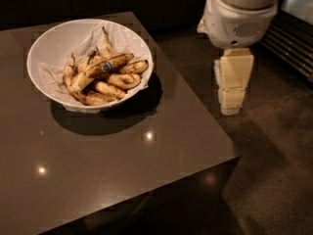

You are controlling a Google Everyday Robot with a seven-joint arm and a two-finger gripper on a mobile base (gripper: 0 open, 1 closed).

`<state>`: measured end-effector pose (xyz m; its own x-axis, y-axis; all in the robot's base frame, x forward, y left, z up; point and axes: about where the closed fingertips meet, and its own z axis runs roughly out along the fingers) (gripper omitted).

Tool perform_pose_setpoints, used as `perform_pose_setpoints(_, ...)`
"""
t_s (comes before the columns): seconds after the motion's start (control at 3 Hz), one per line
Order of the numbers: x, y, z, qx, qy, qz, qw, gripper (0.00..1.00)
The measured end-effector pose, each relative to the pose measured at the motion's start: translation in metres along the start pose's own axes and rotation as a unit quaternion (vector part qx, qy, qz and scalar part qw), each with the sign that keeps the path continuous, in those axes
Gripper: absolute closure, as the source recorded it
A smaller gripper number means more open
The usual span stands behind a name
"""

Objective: Pick banana from white bowl

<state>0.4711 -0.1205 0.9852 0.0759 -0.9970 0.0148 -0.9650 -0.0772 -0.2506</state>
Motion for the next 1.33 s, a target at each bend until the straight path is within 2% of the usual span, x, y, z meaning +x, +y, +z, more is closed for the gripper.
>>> perform_pose_setpoints(0.33, -0.033, -0.019, -0.003, 0.019, 0.020, -0.056, 0.9980, 0.00)
perform_pose_setpoints(0.67, -0.038, -0.026, -0.006, 0.036, 0.014, -0.058, 0.9976, 0.00)
perform_pose_setpoints(1.0, -0.051, -0.045, -0.003, 0.049, 0.000, -0.073, 0.9961, 0.00)
perform_pose_setpoints(1.33, -0.072, -0.083, 0.007, 0.049, 0.007, -0.100, 0.9938, 0.00)
